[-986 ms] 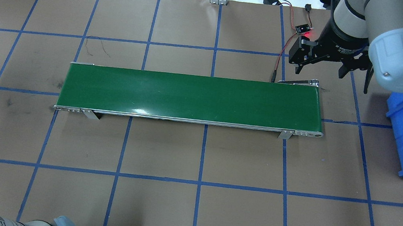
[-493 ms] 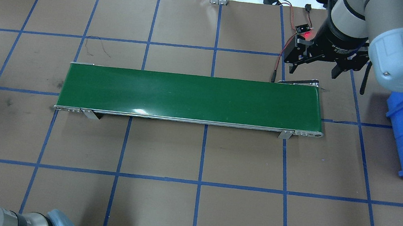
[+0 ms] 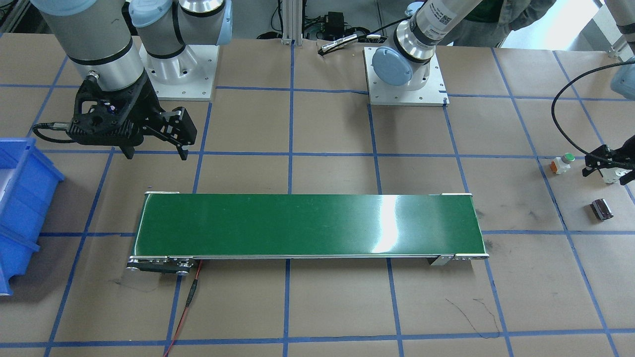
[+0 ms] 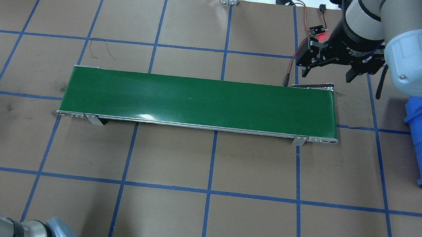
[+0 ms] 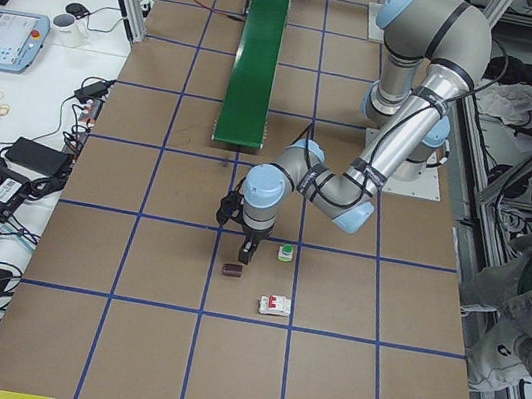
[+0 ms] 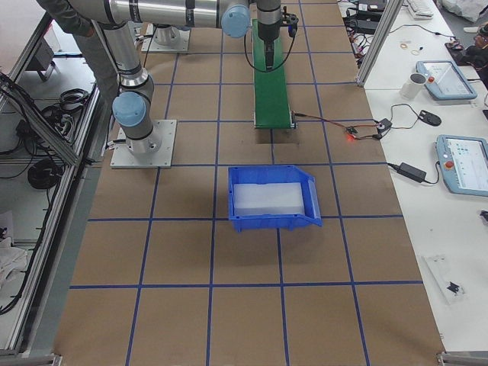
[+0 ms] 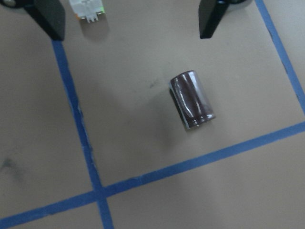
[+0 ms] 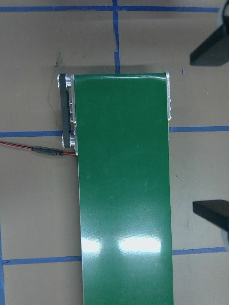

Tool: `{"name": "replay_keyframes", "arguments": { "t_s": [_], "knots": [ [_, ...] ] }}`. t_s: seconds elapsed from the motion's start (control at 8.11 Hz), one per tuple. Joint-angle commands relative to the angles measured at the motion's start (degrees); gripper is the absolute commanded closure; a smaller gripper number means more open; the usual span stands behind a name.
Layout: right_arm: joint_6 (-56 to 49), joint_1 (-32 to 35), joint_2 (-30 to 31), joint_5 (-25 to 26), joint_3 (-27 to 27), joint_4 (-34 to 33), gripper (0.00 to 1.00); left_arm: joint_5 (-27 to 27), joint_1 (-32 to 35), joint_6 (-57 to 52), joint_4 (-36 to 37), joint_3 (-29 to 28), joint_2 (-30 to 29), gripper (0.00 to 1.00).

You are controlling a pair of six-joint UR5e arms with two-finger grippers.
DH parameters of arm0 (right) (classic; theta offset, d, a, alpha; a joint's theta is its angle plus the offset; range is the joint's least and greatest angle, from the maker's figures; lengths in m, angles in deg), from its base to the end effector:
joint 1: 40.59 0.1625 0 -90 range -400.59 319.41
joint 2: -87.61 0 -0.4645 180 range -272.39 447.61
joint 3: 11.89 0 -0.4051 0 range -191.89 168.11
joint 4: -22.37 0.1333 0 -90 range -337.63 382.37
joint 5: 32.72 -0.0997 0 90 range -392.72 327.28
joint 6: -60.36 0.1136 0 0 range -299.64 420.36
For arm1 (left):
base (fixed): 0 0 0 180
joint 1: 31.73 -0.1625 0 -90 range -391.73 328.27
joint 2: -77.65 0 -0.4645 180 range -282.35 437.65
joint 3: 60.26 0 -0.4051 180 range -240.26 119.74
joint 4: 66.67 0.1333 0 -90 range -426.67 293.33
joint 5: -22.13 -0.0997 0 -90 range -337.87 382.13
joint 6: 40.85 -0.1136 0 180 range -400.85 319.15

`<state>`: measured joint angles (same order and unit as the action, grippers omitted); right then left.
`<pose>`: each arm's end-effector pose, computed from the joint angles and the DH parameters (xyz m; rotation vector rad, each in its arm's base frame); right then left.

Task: Move capacitor from left to right
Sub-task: 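Close the left gripper on the brown capacitor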

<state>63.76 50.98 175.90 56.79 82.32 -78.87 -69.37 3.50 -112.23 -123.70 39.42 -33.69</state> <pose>0.1486 -0.5227 0.4811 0.0493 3.1253 -0.1445 0.4310 -0.4639 0.2763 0.4470 3.0670 0.0123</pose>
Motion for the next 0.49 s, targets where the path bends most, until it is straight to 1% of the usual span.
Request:
{"name": "replay_keyframes", "arguments": {
  "t_s": [0.0,0.25,0.37],
  "knots": [
    [0.0,0.0,-0.3,-0.1,0.0,-0.4,0.0,1.9,-1.1,-1.7,14.0,-0.4,-6.1,0.0],
    [0.0,-0.1,-0.3,-0.1,0.0,-0.4,0.0,2.7,-1.7,3.0,14.8,-0.4,-7.2,0.0],
    [0.0,0.0,-0.2,0.0,0.0,-0.3,0.0,4.9,-1.7,4.6,14.8,-0.3,-7.7,0.0]
  ]
}}
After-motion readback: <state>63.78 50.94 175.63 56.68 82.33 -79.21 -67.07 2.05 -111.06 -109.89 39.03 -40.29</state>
